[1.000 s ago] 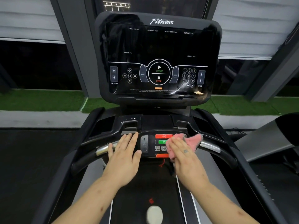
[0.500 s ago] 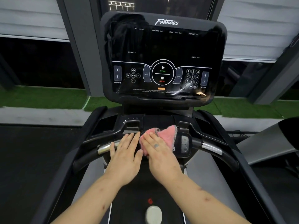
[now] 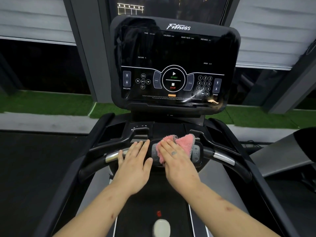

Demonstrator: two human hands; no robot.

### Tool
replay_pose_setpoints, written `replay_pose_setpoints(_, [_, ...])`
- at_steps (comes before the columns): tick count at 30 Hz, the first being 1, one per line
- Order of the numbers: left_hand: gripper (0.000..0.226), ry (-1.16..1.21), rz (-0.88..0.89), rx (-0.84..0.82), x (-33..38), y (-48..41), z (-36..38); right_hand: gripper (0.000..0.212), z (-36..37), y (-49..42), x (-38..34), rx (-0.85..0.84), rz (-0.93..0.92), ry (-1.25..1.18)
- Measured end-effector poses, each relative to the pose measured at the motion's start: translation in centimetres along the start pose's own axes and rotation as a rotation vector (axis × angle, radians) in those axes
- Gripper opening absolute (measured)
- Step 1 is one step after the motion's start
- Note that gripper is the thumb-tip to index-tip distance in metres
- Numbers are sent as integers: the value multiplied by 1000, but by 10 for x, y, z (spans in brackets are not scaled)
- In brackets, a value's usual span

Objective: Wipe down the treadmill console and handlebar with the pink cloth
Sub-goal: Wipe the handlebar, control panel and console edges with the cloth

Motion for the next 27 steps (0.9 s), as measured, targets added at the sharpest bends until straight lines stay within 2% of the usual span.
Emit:
replay_pose_setpoints(7, [62, 3, 6, 2, -1, -1, 0, 59, -9, 0, -3, 43, -62, -21])
replay_pose_setpoints(15, [64, 16, -2, -1, 0, -1, -5, 58, -20, 30, 72, 33, 186, -91])
replay_pose_setpoints(20, [64, 13, -17, 1, -1, -3, -2, 59, -9, 22, 50, -8, 226, -87])
replay_pose_setpoints(27, [63, 30, -24, -7, 0, -5, -5, 63, -1, -1, -9, -43, 77, -56])
Point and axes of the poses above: each hand's wrist, its own y-axis away from the middle knuckle, its own z-axis out of the palm, x = y × z, the point moved 6 cm from there along -y, towards the middle knuckle, and after that the axes turned 7 degrees about z, right-handed, at the moved point
